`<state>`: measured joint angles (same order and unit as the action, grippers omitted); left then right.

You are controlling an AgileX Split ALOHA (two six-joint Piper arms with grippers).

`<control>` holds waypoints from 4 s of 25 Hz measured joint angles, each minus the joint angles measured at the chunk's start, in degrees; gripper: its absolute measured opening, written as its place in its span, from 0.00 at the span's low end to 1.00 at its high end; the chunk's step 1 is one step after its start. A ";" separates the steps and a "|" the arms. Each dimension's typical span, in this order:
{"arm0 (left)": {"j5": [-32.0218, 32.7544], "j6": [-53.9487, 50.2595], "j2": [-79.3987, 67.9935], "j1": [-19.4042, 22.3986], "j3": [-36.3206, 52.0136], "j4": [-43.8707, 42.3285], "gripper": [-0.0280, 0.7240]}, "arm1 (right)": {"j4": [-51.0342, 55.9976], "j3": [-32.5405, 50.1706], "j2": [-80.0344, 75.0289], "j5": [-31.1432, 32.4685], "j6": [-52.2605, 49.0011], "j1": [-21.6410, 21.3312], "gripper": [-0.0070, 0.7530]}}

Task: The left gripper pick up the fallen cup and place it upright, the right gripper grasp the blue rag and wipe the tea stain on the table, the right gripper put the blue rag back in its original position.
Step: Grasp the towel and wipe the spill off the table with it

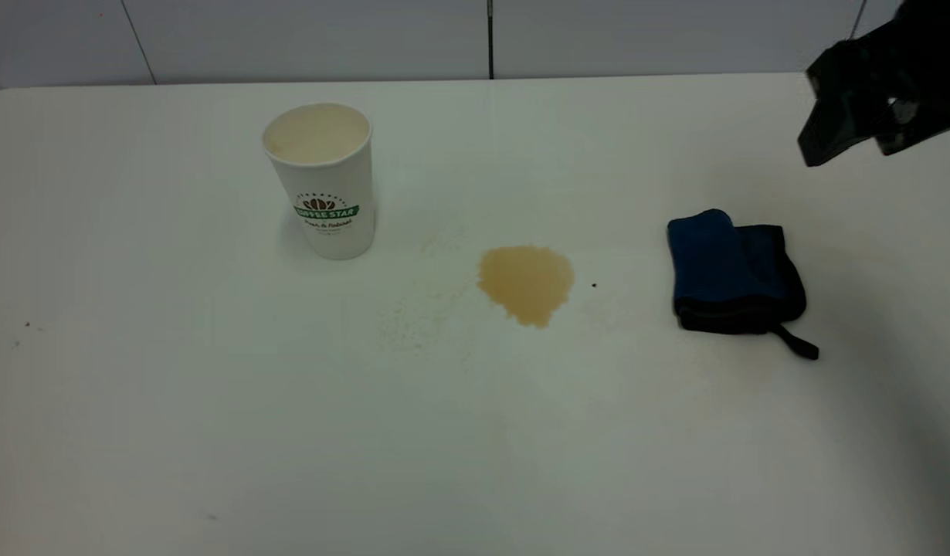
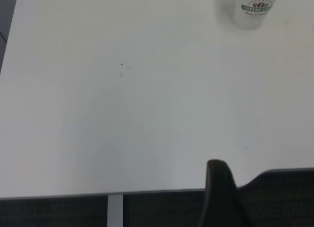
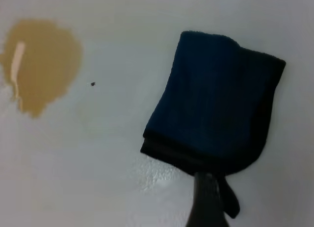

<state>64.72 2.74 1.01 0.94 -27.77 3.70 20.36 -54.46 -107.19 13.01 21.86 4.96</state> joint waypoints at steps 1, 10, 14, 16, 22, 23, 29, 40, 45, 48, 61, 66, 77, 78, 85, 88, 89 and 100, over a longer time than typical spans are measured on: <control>0.00 0.00 0.00 0.00 0.00 0.00 0.68 | 0.00 -1.61 -2.49 -0.13 0.07 0.00 0.79; 0.00 0.00 0.00 0.00 0.00 0.00 0.68 | -1.03 -16.48 -22.35 -0.28 1.26 0.00 0.79; 0.00 -0.06 0.00 0.00 0.00 0.00 0.68 | -1.80 -21.08 -27.52 0.51 1.66 0.00 0.79; 0.00 -0.06 0.00 0.00 0.00 0.00 0.68 | -2.00 -22.70 -29.27 0.58 1.66 0.11 0.79; 0.00 -0.06 0.00 0.00 0.00 0.00 0.68 | -4.31 -27.30 -34.17 1.32 1.85 1.41 0.66; 0.00 -0.06 0.00 0.00 0.00 0.00 0.68 | -5.24 -27.94 -34.46 1.81 1.85 1.86 0.57; 0.00 -0.06 0.00 0.00 0.00 0.00 0.68 | -7.24 -32.72 -36.08 2.42 1.85 5.67 0.12; 0.00 -0.06 0.00 0.00 0.00 0.00 0.68 | -7.54 -55.89 -46.75 9.51 1.85 17.26 0.12; 0.00 0.06 0.00 0.00 0.00 0.00 0.68 | -4.59 -60.77 -48.03 20.58 1.85 22.67 0.12; 0.00 0.00 0.00 0.00 0.00 0.00 0.68 | -1.95 -61.62 -48.03 31.95 1.85 24.66 0.12; 0.00 0.00 0.00 0.00 0.00 0.00 0.68 | -27.61 -61.49 -47.60 36.41 -15.54 11.86 0.12; 0.00 0.00 0.00 0.00 0.00 0.00 0.68 | -30.40 -61.44 -47.77 27.47 -17.97 12.26 0.12; 0.00 -0.05 0.00 0.00 0.00 0.00 0.68 | -11.00 -61.34 -48.57 16.45 -7.51 24.37 0.12; 0.00 -0.05 0.00 0.00 0.00 0.00 0.68 | -10.69 -61.34 -48.57 16.79 -7.33 25.23 0.12; 0.00 -0.05 0.00 0.00 0.00 0.00 0.68 | -6.61 -61.51 -48.48 29.20 -5.16 30.20 0.12; 0.00 -0.05 0.00 0.00 0.00 0.00 0.68 | -6.07 -61.39 -48.38 36.07 -4.35 29.57 0.12; 0.00 -0.05 0.00 0.00 0.00 0.00 0.68 | -6.00 -61.39 -48.38 37.27 -4.35 28.58 0.12; 0.00 -0.05 0.00 0.00 0.00 0.00 0.68 | -24.16 -61.14 -47.52 31.03 -13.03 10.16 0.12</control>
<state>64.72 2.69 1.01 0.94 -27.77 3.70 -3.80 -115.61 -154.71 44.04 8.83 15.12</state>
